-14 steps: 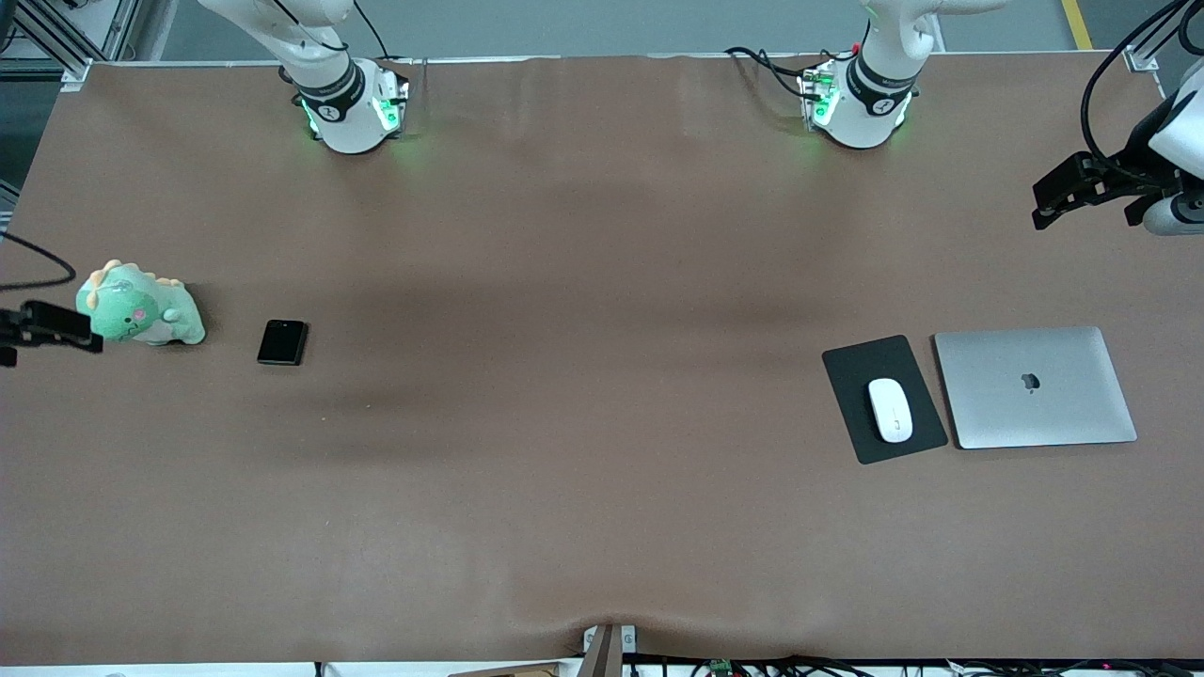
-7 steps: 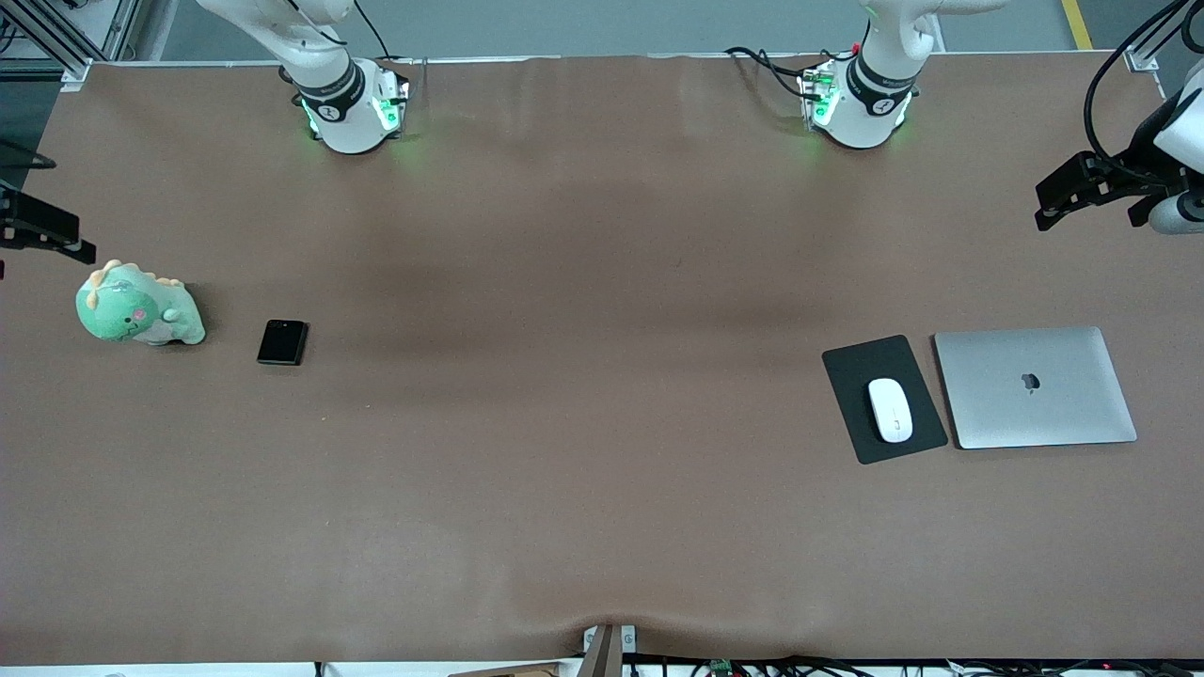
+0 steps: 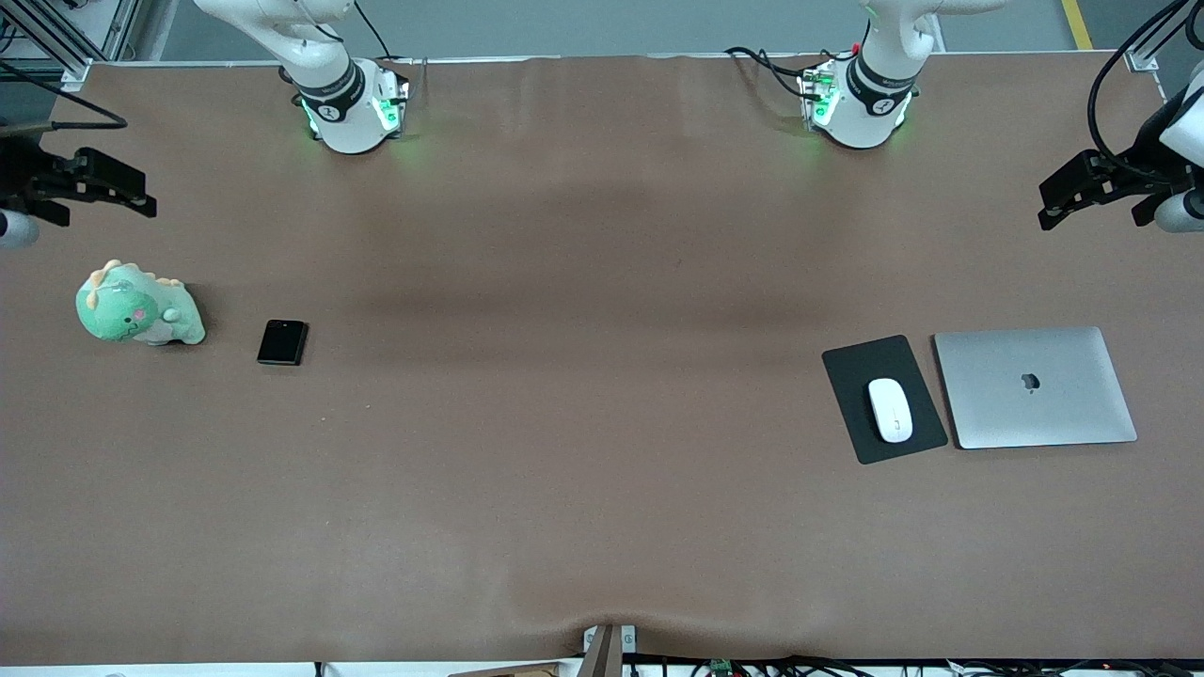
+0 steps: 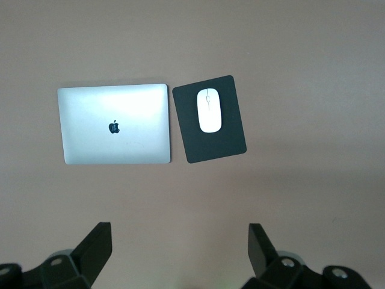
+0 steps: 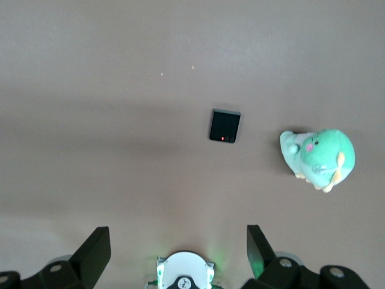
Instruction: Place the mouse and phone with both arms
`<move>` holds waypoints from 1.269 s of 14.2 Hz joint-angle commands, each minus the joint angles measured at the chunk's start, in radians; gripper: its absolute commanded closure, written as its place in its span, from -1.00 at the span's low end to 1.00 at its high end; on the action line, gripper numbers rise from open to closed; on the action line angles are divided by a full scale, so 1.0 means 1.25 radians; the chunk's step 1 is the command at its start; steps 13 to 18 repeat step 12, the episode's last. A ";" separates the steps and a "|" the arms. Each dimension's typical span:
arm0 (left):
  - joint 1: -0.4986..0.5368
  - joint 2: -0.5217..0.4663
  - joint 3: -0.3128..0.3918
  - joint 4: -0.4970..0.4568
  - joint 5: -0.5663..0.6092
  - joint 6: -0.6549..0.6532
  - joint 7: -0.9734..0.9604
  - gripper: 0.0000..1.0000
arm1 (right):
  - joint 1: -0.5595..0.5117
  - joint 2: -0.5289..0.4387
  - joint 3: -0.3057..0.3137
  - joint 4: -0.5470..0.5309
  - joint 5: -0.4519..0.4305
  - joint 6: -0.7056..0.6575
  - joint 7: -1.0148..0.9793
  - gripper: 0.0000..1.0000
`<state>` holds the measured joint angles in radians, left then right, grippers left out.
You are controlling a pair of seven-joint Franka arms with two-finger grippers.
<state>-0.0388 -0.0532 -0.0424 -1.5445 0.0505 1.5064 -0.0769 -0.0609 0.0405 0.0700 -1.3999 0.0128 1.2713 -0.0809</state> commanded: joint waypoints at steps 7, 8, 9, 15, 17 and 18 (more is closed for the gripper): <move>-0.001 0.003 0.002 0.016 -0.012 -0.002 0.008 -1.00 | -0.025 -0.090 -0.007 -0.118 -0.007 0.087 -0.150 -1.00; -0.002 0.003 0.002 0.016 -0.012 -0.006 0.006 -1.00 | -0.025 -0.090 -0.007 -0.118 -0.008 0.091 -0.150 -1.00; -0.002 0.003 0.001 0.015 -0.012 -0.009 0.006 -1.00 | -0.025 -0.090 -0.006 -0.118 -0.008 0.090 -0.149 -1.00; -0.002 0.002 -0.002 0.015 -0.013 -0.018 0.003 -1.00 | -0.026 -0.086 -0.007 -0.115 -0.008 0.090 -0.148 -1.00; -0.002 0.002 -0.002 0.015 -0.013 -0.018 0.003 -1.00 | -0.026 -0.086 -0.007 -0.115 -0.008 0.090 -0.148 -1.00; -0.002 0.002 -0.002 0.015 -0.013 -0.018 0.003 -1.00 | -0.026 -0.086 -0.007 -0.115 -0.008 0.090 -0.148 -1.00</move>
